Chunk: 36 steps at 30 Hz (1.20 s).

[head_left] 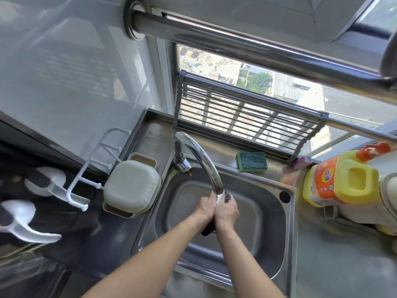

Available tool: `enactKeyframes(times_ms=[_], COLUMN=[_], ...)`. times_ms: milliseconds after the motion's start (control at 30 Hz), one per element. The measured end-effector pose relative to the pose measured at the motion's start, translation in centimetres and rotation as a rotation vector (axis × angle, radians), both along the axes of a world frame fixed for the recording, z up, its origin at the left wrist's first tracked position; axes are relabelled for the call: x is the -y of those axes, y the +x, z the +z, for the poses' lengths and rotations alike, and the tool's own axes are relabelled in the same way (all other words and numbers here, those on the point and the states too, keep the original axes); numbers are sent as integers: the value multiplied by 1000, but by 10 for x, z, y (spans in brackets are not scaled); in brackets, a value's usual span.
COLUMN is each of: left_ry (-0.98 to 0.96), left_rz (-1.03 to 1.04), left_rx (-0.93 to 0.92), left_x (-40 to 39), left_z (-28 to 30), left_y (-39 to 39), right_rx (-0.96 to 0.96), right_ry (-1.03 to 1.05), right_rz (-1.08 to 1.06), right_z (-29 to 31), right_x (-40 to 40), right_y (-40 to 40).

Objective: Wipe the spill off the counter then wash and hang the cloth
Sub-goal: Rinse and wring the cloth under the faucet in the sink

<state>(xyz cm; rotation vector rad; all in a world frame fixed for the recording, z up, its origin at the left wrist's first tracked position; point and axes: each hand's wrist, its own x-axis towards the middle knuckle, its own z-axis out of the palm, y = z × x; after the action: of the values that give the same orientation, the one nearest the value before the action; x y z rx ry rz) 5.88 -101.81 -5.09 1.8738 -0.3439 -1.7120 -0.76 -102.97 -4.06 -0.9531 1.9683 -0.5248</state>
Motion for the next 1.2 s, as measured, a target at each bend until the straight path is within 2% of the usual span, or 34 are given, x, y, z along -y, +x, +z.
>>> enactKeyframes(times_ms=[200, 300, 367, 433, 533, 633, 700, 767, 867, 933, 1000, 1067, 1200], left_ry=[-96, -71, -36, -19, 30, 93, 127, 92, 39, 54, 41, 29, -58], left_rz=[-133, -170, -276, -337, -242, -188, -167, -120, -104, -205, -310, -293, -245], left_rx=[68, 66, 60, -46, -307, -362, -362, -274, -18, 122, 112, 20, -94], left_x=[-5, -6, -6, -9, -14, -17, -17, -15, -9, -7, -6, -9, -10], left_z=[-3, -6, -5, 8, 20, 22, 22, 16, 1, -6, -11, -3, 12], left_y=[3, 6, 9, 15, 23, 27, 28, 28, 35, 47, 59, 63, 49], right_rx=[-61, -50, -26, 41, 208, 474, 554, 540, 273, 149, 154, 210, 361], right_ry=[-1, 53, 126, 234, 307, 289, 251, 197, 67, -24, -43, 5, 108], right_rz=[13, -53, -117, -195, -352, -555, -537, -516, -531, -535, -569, -551, -77], right_z=[7, 7, 5, 1, -8, -16, -20, -25, -27, -20, -14, -15, -10], right_x=[-5, -6, -7, -3, 5, 5, 0, -6, -11, -9, -3, 2, 2], right_y=[0, -1, -3, -8, -23, -33, -34, -34, -38, -39, -42, -44, -31])
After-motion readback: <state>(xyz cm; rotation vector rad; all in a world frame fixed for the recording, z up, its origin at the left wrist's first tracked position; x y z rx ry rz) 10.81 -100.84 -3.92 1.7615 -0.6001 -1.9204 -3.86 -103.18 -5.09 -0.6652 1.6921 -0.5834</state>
